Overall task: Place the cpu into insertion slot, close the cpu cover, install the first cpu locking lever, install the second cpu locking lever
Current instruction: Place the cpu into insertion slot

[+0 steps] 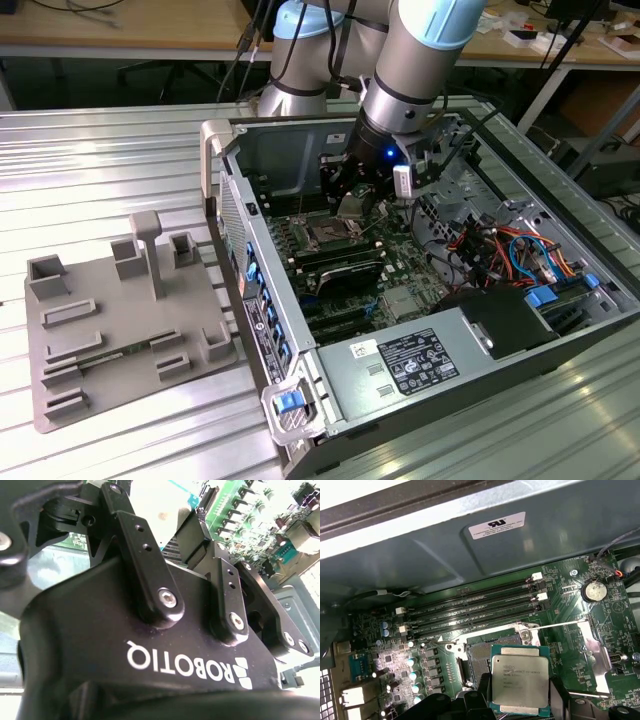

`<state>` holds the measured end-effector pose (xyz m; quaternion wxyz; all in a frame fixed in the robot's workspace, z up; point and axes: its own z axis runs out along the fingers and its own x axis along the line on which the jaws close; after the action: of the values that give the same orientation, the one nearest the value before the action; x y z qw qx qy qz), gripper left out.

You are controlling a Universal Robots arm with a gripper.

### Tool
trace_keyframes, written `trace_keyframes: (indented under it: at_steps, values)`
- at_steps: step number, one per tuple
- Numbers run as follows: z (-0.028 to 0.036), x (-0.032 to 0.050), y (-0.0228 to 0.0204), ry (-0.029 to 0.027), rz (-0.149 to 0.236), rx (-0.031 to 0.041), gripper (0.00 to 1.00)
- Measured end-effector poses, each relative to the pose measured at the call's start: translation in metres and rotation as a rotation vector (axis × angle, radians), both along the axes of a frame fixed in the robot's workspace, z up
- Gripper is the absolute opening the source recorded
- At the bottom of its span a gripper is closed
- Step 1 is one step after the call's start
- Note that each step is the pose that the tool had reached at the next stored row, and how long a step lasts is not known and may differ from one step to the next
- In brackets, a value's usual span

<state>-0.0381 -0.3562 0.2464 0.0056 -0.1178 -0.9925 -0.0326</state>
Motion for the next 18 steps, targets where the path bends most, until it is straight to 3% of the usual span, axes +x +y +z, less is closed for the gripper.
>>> trace_keyframes:
  at_steps: [3,7,9,11,13,15,18]
  values:
    - [-0.0002,0.0,0.0,0.0,0.0,-0.0002,0.55]
    - [-0.0004,0.0,0.0,-0.0001,0.069,-0.0049,0.55]
    - [-0.0006,0.0,0.0001,0.0002,0.082,-0.0093,0.55]
    - [-0.0006,0.0,0.0002,0.0003,0.078,-0.0186,0.55]
    - [-0.0007,-0.0001,0.0002,0.001,0.076,-0.0407,0.55]
    - [-0.0008,-0.0004,0.0003,0.0014,0.078,-0.0559,0.55]
    - [-0.001,-0.0013,0.0005,0.0006,0.116,-0.059,0.55]
